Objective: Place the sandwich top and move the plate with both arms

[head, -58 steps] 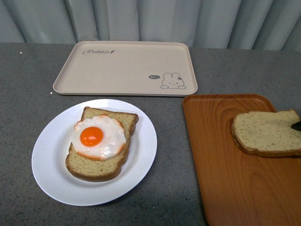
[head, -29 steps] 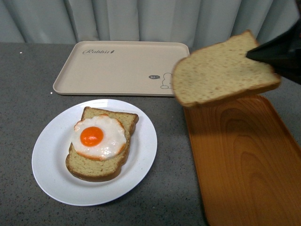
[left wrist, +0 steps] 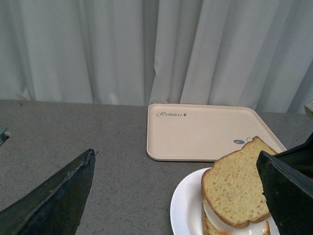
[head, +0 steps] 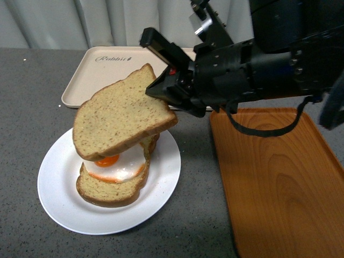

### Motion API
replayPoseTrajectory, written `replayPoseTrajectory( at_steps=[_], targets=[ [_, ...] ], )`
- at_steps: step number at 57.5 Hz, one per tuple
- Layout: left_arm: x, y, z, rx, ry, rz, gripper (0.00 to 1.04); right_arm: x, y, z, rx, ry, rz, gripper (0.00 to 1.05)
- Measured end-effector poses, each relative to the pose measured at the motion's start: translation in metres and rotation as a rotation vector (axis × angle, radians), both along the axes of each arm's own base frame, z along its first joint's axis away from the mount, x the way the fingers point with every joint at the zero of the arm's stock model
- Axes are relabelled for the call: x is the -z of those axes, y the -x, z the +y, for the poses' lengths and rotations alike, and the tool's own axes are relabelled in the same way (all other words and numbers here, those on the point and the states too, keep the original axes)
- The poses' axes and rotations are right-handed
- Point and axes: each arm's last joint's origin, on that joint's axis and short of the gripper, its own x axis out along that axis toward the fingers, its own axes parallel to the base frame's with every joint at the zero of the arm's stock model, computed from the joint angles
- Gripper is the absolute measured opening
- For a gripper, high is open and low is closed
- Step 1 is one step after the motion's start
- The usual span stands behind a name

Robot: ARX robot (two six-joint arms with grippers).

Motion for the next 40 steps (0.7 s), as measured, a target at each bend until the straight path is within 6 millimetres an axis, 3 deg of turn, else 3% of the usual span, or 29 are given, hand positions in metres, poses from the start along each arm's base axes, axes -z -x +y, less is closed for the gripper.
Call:
replayPoseTrajectory(
  at_steps=[9, 17, 29, 40],
  targets=[
    [0.000, 0.000, 0.000, 0.000, 0.000, 0.000, 0.98, 0.023, 0.004, 0.009, -0.017, 0.066, 0.065, 0.03],
    [0.000, 0.000, 0.000, 0.000, 0.000, 0.000, 0.98, 0.026, 0.005, 0.008, -0.018, 0.086, 0.072, 0.04],
    [0.000, 0.000, 0.000, 0.000, 0.000, 0.000, 0.98, 0.032, 0.012, -0.011, 0.031, 0.162, 0.097, 0.42],
    [0.000, 0.000, 0.000, 0.000, 0.000, 0.000, 0.98, 0.007, 0.020, -0.048, 0.157, 0.197, 0.014, 0.74]
  ],
)
